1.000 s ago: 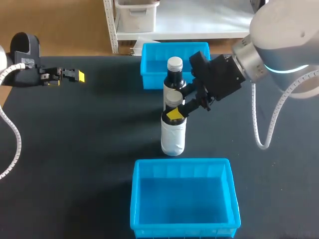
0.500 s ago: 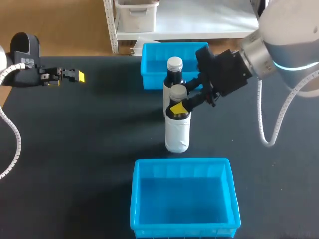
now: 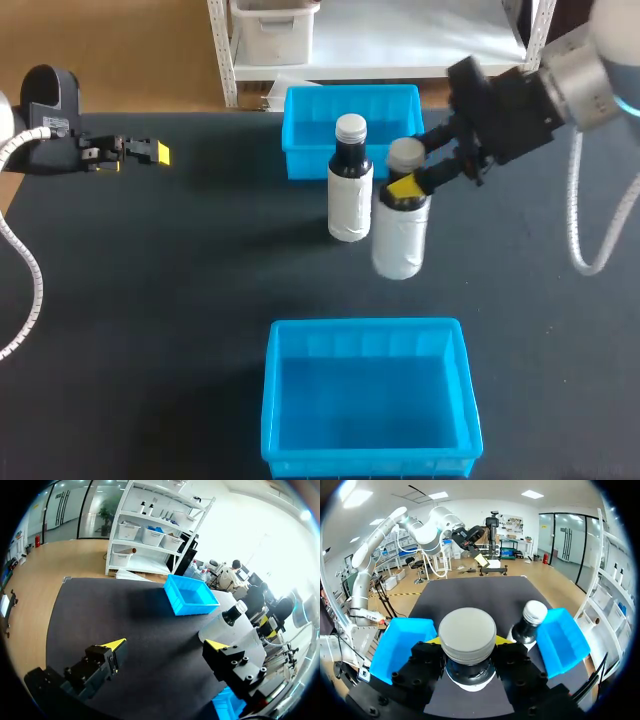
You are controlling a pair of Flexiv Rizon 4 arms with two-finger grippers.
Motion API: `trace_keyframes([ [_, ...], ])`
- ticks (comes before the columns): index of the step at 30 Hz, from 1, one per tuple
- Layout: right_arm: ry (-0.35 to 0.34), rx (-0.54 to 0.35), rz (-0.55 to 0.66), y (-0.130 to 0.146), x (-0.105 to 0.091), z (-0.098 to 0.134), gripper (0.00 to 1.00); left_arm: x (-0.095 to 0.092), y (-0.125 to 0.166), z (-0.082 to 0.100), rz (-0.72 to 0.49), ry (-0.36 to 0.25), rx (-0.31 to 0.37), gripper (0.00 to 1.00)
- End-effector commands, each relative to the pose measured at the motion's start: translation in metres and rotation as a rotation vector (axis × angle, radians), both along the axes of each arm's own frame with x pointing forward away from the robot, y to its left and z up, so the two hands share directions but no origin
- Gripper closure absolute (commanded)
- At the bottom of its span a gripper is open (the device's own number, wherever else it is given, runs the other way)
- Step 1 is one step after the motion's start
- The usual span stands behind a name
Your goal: Pick up the bottle, and place it in the far bin if it is heavy, or in the near bin if it is light.
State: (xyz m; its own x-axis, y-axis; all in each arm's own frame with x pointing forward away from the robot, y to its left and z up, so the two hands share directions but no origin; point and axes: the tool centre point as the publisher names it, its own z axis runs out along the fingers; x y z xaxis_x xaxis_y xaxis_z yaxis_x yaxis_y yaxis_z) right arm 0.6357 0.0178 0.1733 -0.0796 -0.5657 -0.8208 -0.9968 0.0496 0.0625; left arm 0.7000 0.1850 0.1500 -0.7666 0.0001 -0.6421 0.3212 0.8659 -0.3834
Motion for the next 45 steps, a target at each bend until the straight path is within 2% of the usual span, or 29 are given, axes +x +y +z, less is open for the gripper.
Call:
trace_keyframes([
  [1, -0.002, -0.001, -0.010, -0.041, 0.004, 0.018, 1.00, 0.000, 0.000, 0.000, 0.000, 0.000, 0.000, 0.00],
  [13, -0.030, 0.001, -0.019, -0.137, 0.047, 0.046, 1.00, 0.000, 0.000, 0.000, 0.000, 0.000, 0.000, 0.00],
  [19, -0.038, 0.002, 0.003, -0.172, 0.053, 0.053, 1.00, 0.000, 0.000, 0.000, 0.000, 0.000, 0.000, 0.00],
  [26, -0.027, -0.001, 0.025, -0.201, 0.057, 0.054, 1.00, 0.000, 0.000, 0.000, 0.000, 0.000, 0.000, 0.00],
  [35, -0.023, -0.007, 0.007, -0.202, 0.084, 0.056, 1.00, 0.000, 0.000, 0.000, 0.000, 0.000, 0.000, 0.00],
  [39, -0.031, -0.015, -0.017, -0.189, 0.100, 0.059, 1.00, 0.000, 0.000, 0.000, 0.000, 0.000, 0.000, 0.00],
  [45, -0.044, -0.022, -0.049, -0.154, 0.129, 0.066, 1.00, 0.000, 0.000, 0.000, 0.000, 0.000, 0.000, 0.00],
])
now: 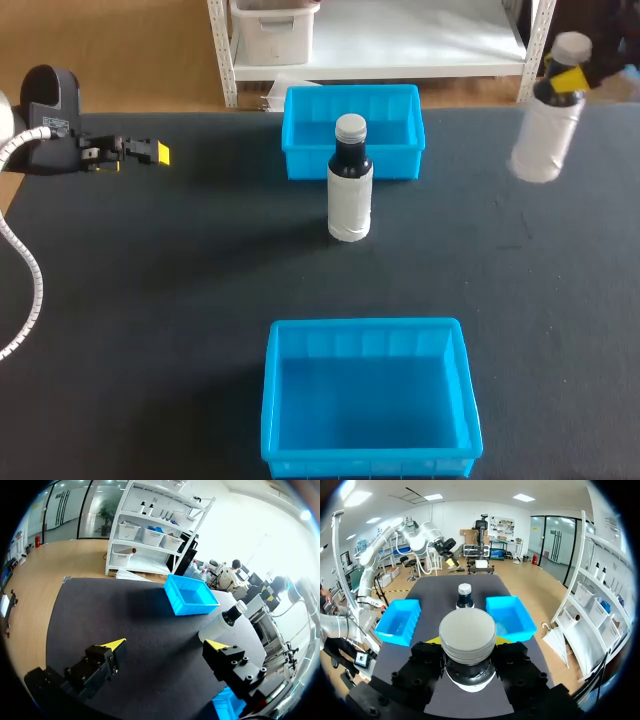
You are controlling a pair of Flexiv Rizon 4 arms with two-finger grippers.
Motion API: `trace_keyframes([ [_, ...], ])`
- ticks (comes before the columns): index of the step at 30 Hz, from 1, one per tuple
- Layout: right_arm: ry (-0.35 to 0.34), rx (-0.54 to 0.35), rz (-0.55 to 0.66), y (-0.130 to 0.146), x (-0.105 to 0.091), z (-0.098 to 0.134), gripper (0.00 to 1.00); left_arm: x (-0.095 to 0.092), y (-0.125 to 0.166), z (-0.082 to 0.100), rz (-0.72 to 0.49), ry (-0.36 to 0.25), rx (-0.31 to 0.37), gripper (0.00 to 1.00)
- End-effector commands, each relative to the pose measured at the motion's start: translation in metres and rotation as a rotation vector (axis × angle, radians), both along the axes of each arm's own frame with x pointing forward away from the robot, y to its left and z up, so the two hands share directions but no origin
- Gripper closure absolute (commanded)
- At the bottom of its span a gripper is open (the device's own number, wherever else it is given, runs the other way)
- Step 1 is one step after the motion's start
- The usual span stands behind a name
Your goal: Pick up the bottle, and place it in the far bin if it is heavy, or in the near bin if it is light.
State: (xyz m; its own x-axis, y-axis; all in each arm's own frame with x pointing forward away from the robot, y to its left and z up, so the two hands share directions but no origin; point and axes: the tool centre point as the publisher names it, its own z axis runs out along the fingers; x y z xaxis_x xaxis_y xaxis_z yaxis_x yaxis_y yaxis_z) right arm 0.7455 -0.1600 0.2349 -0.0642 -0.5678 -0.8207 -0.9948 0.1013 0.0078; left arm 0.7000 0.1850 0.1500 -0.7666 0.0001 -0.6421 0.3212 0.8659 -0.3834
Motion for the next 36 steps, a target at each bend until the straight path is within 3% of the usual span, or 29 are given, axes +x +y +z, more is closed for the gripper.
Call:
trace_keyframes([
  [1, 0.007, -0.015, 0.000, 0.030, 0.024, 0.006, 1.00, 0.000, 0.000, 0.000, 0.000, 0.000, 0.000, 0.00],
  [18, -0.024, -0.018, 0.009, 0.134, 0.103, 0.021, 1.00, 0.000, 0.000, 0.000, 0.000, 0.000, 0.000, 0.00],
  [29, -0.016, 0.005, 0.012, 0.186, 0.136, 0.015, 1.00, 0.000, 0.000, 0.000, 0.000, 0.000, 0.000, 0.00],
  [36, 0.015, 0.022, 0.026, 0.215, 0.151, -0.001, 1.00, 0.000, 0.000, 0.000, 0.000, 0.000, 0.000, 0.00],
])
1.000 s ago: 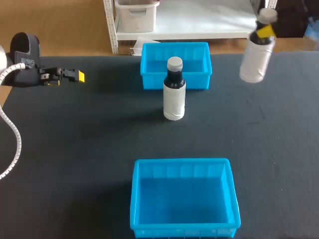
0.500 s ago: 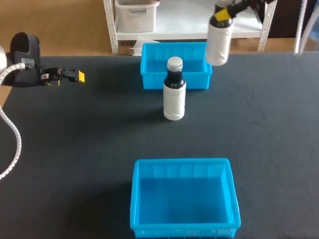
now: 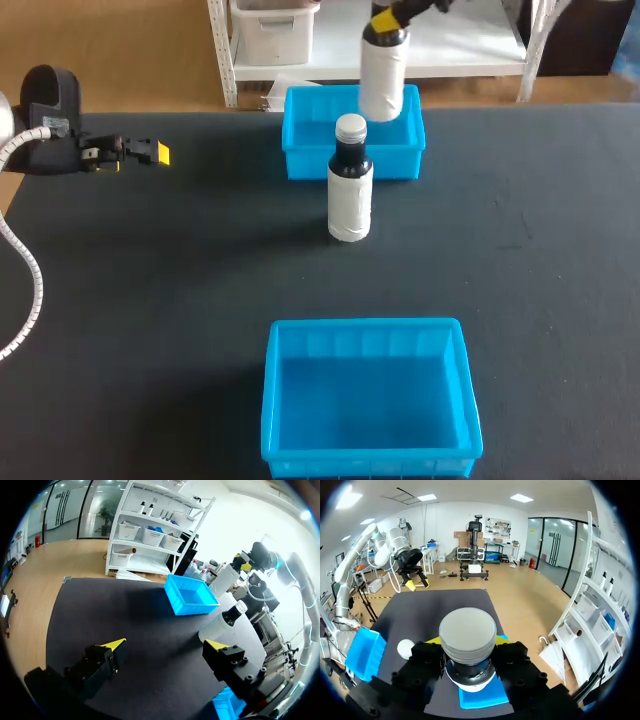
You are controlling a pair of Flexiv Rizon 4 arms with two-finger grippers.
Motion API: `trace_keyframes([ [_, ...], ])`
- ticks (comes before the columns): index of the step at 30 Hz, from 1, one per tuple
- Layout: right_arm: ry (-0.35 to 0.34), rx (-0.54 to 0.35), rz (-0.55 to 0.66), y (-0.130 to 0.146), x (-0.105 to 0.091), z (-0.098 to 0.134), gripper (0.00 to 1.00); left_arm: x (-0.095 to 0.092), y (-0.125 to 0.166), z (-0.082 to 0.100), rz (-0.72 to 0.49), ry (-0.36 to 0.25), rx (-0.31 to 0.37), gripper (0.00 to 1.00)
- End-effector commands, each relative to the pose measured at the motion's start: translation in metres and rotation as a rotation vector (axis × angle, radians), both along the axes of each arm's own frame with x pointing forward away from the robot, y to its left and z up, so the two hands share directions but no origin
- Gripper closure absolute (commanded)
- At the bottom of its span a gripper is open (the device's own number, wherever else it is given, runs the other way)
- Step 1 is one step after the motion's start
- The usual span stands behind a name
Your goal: Pick up the bottle, and place it in the far bin if it is heavy, or in the near bin if it is light.
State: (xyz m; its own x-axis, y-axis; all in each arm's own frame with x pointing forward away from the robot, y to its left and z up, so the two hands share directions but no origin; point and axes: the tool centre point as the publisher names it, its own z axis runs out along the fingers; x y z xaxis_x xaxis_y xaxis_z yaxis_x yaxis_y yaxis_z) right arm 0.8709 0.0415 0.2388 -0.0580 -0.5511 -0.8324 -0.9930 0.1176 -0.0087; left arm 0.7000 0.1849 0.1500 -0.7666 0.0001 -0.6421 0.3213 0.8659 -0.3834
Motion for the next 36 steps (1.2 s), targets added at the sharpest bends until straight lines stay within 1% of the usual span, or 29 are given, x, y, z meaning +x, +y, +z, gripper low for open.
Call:
trace_keyframes([
  [1, 0.036, 0.005, 0.044, 0.016, 0.028, -0.006, 1.00, 0.000, 0.000, 0.000, 0.000, 0.000, 0.000, 0.00],
  [8, 0.056, 0.014, 0.059, 0.037, 0.036, -0.016, 1.00, 0.000, 0.000, 0.000, 0.000, 0.000, 0.000, 0.00],
  [13, 0.078, 0.022, 0.068, 0.050, 0.043, -0.028, 1.00, 0.000, 0.000, 0.000, 0.000, 0.000, 0.000, 0.00],
  [21, 0.108, 0.025, 0.075, 0.063, 0.049, -0.045, 1.00, 0.000, 0.000, 0.000, 0.000, 0.000, 0.000, 0.00],
  [28, 0.121, 0.026, 0.086, 0.073, 0.053, -0.056, 1.00, 0.000, 0.000, 0.000, 0.000, 0.000, 0.000, 0.00],
  [36, 0.147, 0.020, 0.087, 0.077, 0.058, -0.072, 1.00, 0.000, 0.000, 0.000, 0.000, 0.000, 0.000, 0.00],
])
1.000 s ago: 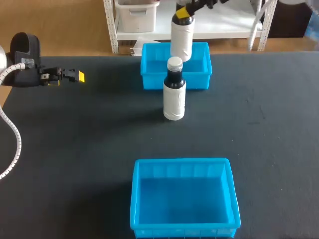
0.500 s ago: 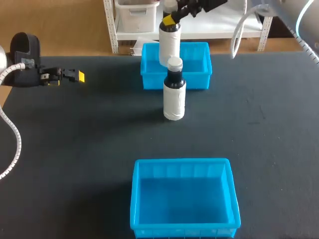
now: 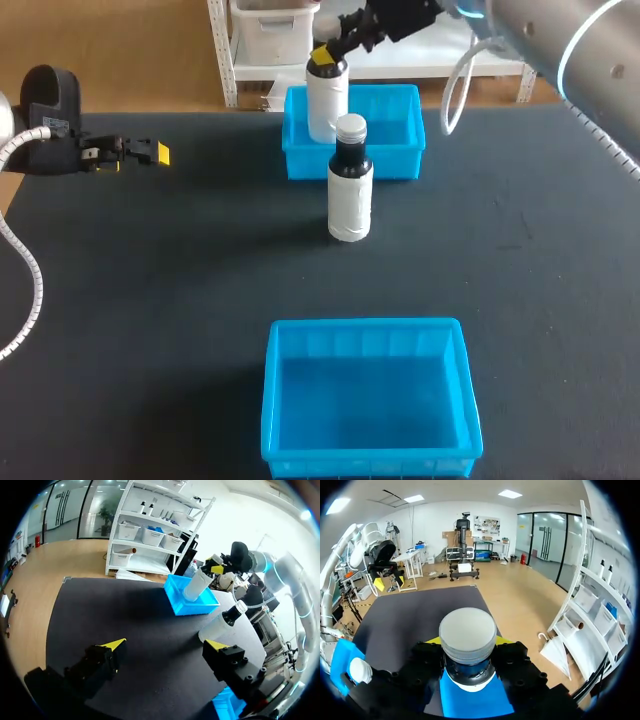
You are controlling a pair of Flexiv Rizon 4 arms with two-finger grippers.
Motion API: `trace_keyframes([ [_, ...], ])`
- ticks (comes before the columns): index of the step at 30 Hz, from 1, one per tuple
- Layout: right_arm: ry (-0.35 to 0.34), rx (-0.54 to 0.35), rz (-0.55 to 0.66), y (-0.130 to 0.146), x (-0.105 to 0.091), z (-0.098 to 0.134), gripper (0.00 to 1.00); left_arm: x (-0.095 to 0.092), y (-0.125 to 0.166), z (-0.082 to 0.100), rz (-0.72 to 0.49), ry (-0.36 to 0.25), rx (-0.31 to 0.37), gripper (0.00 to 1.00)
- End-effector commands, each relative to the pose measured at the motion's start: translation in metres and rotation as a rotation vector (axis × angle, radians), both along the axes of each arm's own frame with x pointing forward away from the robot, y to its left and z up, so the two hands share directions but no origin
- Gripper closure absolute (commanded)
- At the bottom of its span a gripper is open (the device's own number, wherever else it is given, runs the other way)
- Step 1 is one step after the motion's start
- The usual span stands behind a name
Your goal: Pick up the bottle, and place it in the far bin if it is heavy, or in the near bin if it is light.
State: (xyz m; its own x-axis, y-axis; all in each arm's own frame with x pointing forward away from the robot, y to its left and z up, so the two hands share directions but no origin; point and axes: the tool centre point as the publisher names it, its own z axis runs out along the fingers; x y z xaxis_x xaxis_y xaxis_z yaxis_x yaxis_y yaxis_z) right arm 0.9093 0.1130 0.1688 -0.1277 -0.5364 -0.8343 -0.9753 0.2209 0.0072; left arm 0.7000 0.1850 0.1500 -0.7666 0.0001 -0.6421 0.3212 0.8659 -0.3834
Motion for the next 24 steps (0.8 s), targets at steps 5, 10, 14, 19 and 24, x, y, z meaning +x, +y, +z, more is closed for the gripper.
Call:
trace_keyframes([
  [5, 0.145, 0.021, 0.198, 0.010, 0.021, -0.011, 1.00, 0.000, 0.000, 0.000, 0.000, 0.000, 0.000, 0.00],
  [10, 0.159, 0.026, 0.198, 0.012, 0.024, -0.018, 1.00, 0.000, 0.000, 0.000, 0.000, 0.000, 0.000, 0.00],
  [14, 0.169, 0.028, 0.199, 0.013, 0.025, -0.023, 1.00, 0.000, 0.000, 0.000, 0.000, 0.000, 0.000, 0.00],
  [19, 0.183, 0.024, 0.199, 0.014, 0.026, -0.028, 1.00, 0.000, 0.000, 0.000, 0.000, 0.000, 0.000, 0.00],
  [24, 0.196, 0.018, 0.199, 0.015, 0.026, -0.032, 0.84, 0.000, 0.000, 0.000, 0.000, 0.000, 0.000, 0.00],
])
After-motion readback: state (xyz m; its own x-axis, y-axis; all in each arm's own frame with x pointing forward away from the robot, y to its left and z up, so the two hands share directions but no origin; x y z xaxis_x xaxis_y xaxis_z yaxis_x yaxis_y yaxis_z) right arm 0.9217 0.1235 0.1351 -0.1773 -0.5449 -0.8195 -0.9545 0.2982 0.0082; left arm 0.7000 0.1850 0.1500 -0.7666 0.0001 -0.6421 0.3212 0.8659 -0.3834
